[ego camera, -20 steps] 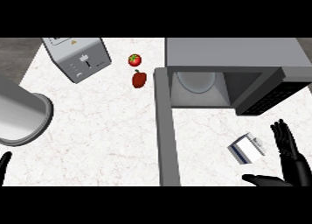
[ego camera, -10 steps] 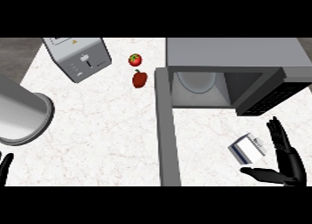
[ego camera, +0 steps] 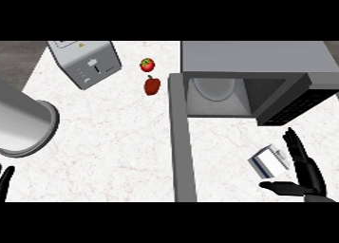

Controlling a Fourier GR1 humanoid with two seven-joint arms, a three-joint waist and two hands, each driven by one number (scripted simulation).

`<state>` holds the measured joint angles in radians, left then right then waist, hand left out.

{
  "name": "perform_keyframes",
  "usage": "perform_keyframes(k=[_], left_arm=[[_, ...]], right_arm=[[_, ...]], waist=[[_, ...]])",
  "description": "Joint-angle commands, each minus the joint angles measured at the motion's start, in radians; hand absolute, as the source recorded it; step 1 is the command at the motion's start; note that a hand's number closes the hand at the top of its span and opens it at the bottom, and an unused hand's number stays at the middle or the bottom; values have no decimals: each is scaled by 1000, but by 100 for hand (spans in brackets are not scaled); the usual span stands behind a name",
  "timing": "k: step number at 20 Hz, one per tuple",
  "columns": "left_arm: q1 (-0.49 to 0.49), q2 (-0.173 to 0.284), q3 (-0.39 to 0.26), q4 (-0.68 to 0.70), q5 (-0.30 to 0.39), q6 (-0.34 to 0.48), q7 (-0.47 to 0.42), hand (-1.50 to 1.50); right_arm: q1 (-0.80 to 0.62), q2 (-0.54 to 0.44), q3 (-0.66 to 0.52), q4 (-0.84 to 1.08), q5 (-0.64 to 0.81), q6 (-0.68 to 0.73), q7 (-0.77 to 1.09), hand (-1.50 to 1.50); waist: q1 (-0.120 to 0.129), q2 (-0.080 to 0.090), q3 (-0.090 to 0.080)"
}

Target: Pick up the milk, place it into the microwave and close the microwave

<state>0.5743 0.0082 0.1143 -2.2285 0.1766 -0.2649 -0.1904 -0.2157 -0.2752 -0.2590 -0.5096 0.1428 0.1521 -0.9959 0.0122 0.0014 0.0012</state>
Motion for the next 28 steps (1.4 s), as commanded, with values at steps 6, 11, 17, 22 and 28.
perform_keyframes(k=[6,11,17,22,28], left_arm=[[-49,-7,-1,-21,-6,21,50,-150],[-12,-8,13,-28,17,-9,50,-150],[-21,-8,3,19,-4,4,2,-150],[-55,-7,26,38,11,2,8,-150],[49,-1,51,12,26,-46,-28,-150]], right_arm=[[-115,13,-2,204,12,23,-133,-150],[-88,20,-18,210,-15,34,-159,-150],[-88,-10,-35,170,-74,218,-154,150],[-104,59,-31,153,-109,232,-159,150],[-87,61,-44,105,-174,279,-112,150]], waist=[[6,4,2],[4,2,1],[-5,1,1],[-7,4,2],[1,-2,0]])
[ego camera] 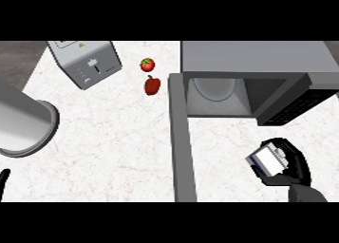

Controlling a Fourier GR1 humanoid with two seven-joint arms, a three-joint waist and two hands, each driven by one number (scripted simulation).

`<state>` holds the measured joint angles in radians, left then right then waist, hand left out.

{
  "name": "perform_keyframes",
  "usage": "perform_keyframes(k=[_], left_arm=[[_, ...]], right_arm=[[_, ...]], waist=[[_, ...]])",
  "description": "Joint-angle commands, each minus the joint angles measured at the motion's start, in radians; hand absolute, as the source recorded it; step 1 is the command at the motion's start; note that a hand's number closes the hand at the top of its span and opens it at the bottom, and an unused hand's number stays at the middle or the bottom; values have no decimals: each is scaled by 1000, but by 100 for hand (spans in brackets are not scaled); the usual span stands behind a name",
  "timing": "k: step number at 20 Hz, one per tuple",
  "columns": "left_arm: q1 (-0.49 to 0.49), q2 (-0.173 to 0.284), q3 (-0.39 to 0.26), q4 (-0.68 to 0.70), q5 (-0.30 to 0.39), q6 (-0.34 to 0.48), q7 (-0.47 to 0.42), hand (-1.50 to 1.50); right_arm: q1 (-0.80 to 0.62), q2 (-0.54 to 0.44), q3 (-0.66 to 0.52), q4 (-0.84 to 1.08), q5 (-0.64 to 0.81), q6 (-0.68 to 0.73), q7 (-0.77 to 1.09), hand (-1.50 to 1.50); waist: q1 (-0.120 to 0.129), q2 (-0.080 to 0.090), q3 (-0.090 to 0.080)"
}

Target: Pick up the milk, place it into the microwave and close the microwave

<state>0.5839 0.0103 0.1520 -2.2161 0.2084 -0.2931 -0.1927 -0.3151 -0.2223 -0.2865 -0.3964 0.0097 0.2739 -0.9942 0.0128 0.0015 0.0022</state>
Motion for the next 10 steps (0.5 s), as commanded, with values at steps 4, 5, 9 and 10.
perform_keyframes(k=[4,5,9,10], left_arm=[[26,-9,19,-10,10,-30,-18,-150],[8,2,36,10,31,-33,-10,-150],[34,-10,13,-8,-1,-17,-29,-150],[49,15,77,-18,70,-62,-16,-150]], right_arm=[[-81,91,-29,-44,-73,-5,-13,150],[-113,89,-30,-50,-85,23,16,150],[-85,99,44,-135,-70,111,78,150],[-31,83,50,-153,-71,134,38,150]], waist=[[-1,-2,-2],[-1,-2,-2],[-7,-5,-2],[-7,-5,-2]])
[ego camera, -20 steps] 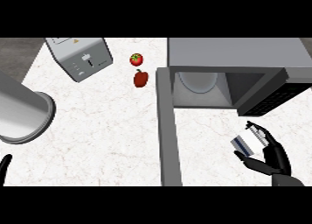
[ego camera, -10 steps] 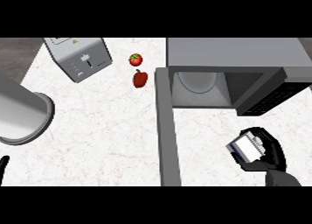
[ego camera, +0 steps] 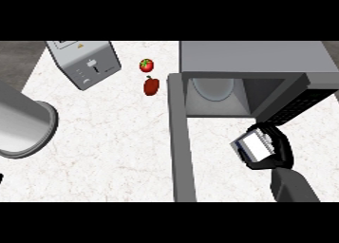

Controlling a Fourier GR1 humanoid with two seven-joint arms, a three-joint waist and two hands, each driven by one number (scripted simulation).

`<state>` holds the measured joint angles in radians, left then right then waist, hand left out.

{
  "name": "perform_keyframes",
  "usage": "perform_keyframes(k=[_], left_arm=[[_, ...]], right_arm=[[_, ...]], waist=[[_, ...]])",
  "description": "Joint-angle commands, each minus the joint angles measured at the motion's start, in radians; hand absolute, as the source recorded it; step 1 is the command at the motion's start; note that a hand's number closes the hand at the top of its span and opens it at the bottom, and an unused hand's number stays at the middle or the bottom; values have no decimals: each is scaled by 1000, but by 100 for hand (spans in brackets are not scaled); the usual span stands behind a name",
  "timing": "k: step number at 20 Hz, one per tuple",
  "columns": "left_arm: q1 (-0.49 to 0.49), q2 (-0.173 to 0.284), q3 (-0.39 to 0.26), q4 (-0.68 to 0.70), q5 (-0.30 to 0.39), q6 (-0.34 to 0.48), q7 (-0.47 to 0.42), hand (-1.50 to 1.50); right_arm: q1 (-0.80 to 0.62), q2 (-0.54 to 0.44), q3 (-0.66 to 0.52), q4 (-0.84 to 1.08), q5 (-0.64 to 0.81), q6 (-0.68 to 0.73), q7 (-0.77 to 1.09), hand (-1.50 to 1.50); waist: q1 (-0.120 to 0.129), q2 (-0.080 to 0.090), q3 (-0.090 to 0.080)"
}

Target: Pick up the milk, place it into the microwave and close the microwave

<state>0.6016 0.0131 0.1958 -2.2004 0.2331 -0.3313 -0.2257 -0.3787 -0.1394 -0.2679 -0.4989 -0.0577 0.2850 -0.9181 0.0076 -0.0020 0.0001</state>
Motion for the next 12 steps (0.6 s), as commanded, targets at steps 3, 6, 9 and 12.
perform_keyframes(k=[3,6,9,12], left_arm=[[59,-8,56,12,33,-49,-43,-150],[46,-13,10,-21,4,3,-6,-150],[41,-13,-6,-48,8,8,31,-150],[8,-13,24,-11,22,-22,10,-150]], right_arm=[[105,17,83,-219,-9,108,43,150],[185,65,146,-445,-14,56,187,150],[288,134,218,-638,7,-18,281,150],[319,138,311,-794,-63,-112,400,150]], waist=[[-10,-5,-1],[-20,-8,-2],[-22,-7,-2],[-13,-3,-1]])
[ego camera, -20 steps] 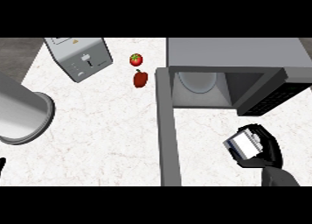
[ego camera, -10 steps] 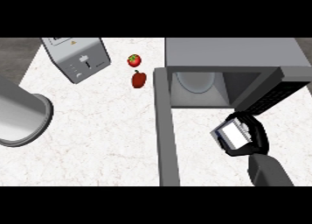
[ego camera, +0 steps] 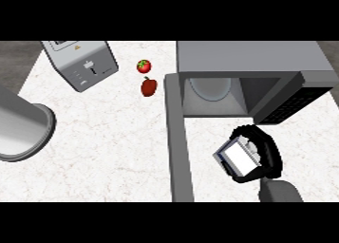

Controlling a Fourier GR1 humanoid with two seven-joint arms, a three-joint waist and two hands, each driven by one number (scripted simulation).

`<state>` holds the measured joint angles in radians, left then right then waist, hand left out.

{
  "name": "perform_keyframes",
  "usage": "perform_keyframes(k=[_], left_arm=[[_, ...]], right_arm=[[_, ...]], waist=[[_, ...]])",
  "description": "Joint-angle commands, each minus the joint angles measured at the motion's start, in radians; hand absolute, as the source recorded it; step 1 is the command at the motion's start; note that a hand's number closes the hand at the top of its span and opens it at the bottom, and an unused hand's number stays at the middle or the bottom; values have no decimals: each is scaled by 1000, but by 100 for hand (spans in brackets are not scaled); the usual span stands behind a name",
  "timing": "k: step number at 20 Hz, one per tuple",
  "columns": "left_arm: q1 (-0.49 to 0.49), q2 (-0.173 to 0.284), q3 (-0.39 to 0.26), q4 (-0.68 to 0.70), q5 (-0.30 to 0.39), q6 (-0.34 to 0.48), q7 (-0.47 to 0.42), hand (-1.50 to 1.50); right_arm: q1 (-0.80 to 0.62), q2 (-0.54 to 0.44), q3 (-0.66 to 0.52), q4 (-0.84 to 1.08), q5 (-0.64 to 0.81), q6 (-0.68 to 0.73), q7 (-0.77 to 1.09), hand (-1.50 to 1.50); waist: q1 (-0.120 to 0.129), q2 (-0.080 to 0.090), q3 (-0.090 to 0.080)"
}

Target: Pick up the milk, place it into the microwave and close the microwave

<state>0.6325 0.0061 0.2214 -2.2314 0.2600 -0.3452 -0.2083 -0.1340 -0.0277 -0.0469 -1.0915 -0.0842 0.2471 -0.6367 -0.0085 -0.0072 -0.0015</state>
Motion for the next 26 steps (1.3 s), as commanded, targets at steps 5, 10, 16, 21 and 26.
perform_keyframes(k=[5,10,16,21,26], left_arm=[[1,32,85,90,93,-71,-48,-150],[-9,26,92,23,104,-67,36,-150],[-60,12,122,84,49,-71,3,-150],[-62,65,201,114,124,-116,-8,-150],[16,28,186,43,146,-141,26,-150]], right_arm=[[266,27,167,-496,-90,-115,265,150],[273,28,276,-653,-58,-271,415,150],[105,28,404,-564,-44,-506,368,150],[-129,28,346,-434,-1,-631,481,150],[-296,28,210,-196,20,-679,471,150]], waist=[[4,2,0],[10,5,1],[15,7,2],[21,8,1],[34,11,2]])
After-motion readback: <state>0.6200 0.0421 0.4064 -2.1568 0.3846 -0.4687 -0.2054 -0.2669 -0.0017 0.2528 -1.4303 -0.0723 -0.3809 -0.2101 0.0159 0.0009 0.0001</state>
